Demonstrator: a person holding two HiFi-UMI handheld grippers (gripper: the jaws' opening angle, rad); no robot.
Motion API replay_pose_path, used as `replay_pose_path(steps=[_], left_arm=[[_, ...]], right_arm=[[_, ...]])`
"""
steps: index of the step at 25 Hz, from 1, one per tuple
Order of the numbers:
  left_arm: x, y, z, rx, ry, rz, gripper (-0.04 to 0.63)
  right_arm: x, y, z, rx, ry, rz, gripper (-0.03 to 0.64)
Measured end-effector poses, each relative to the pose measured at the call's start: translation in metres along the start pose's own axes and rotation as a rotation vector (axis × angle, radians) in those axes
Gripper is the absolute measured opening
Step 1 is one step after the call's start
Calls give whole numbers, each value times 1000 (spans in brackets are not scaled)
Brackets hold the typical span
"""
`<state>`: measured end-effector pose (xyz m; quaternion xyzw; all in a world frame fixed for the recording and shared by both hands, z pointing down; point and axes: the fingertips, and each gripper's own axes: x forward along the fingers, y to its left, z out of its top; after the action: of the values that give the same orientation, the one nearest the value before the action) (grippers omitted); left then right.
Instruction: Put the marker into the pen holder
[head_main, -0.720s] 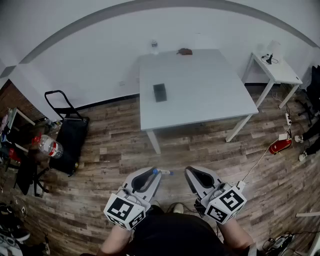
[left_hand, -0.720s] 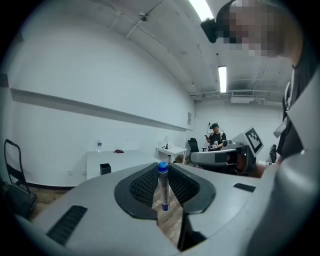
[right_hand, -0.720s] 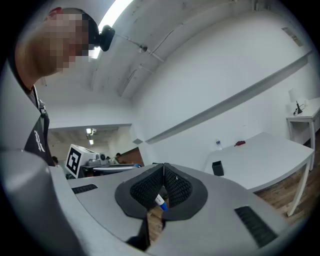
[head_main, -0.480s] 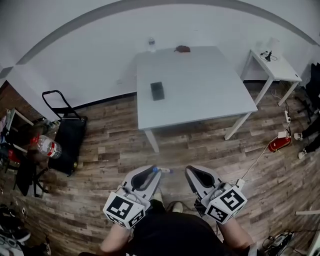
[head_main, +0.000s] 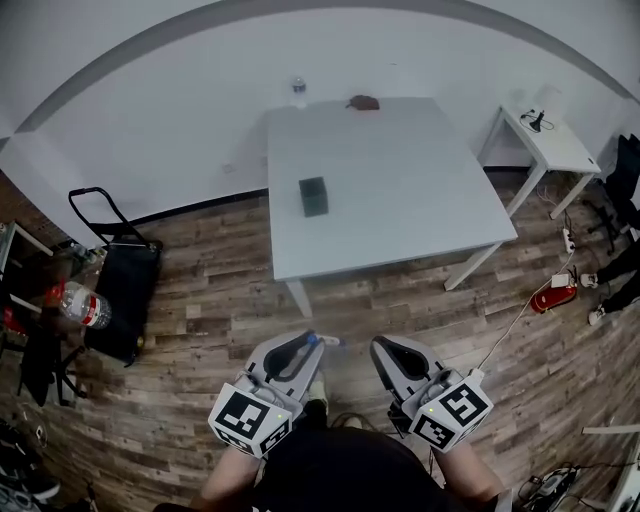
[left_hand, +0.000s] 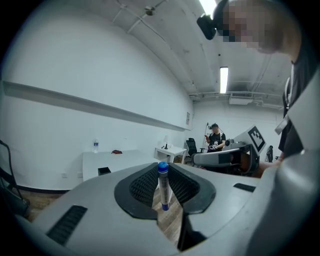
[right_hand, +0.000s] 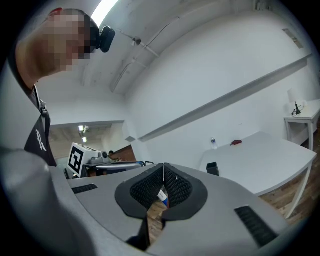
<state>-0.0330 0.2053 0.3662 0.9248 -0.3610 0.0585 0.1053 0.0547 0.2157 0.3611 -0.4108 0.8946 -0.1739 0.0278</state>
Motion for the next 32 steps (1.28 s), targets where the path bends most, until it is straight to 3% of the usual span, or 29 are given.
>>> replay_pose_path(steps=[15, 26, 32], left_arm=[[49, 136, 29, 36, -8, -63, 66], [93, 184, 36, 59, 14, -59, 66], [139, 215, 40, 84, 42, -11, 66]], right_arm=[[134, -27, 27, -18, -6, -66, 15], [163, -59, 39, -8, -2, -97, 15], [188, -97, 50, 7, 1, -59, 15]])
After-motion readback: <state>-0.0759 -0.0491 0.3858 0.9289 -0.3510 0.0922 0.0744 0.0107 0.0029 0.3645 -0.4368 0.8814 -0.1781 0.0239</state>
